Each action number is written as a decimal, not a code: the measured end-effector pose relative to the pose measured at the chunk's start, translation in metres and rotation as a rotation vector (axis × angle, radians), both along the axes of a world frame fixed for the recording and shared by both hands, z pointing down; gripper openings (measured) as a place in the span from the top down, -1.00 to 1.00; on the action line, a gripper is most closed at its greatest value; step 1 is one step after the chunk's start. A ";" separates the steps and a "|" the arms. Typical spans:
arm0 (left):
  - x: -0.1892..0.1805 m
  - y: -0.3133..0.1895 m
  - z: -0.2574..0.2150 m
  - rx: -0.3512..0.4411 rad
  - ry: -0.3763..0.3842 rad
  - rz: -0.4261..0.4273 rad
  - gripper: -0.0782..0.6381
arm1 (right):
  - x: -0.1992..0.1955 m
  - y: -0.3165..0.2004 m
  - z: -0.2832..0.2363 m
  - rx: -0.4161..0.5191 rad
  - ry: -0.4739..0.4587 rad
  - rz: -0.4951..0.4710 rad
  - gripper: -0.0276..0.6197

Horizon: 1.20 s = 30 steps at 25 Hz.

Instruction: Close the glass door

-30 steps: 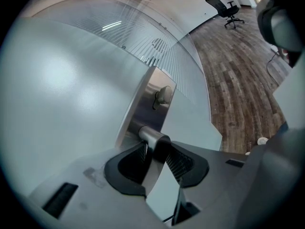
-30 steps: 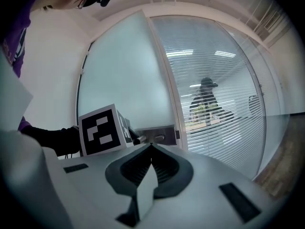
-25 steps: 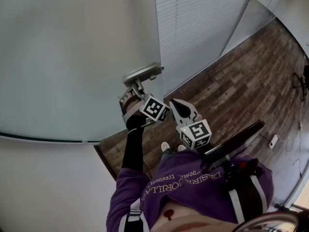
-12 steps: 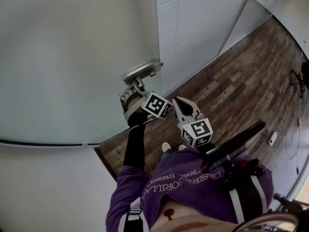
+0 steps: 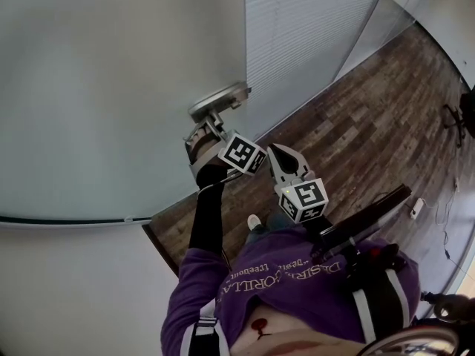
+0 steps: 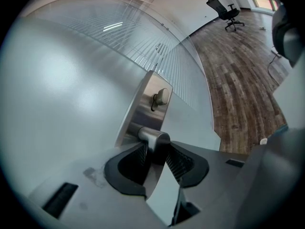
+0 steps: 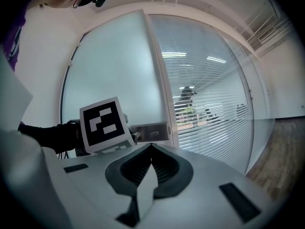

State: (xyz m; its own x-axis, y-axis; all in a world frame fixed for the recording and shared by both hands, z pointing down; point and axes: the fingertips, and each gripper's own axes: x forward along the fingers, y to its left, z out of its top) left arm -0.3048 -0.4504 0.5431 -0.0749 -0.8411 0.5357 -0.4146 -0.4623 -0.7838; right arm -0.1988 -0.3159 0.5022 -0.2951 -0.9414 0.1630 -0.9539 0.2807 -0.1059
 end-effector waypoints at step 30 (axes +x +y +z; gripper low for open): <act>-0.004 -0.036 -0.004 -0.022 0.016 -0.054 0.43 | 0.037 -0.064 -0.026 0.039 0.020 -0.073 0.92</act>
State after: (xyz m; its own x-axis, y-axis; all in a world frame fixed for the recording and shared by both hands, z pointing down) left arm -0.3085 -0.4864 0.5394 -0.1116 -0.8239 0.5557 -0.4519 -0.4559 -0.7668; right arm -0.1614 -0.3798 0.4763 -0.3603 -0.9233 0.1331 -0.9326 0.3531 -0.0748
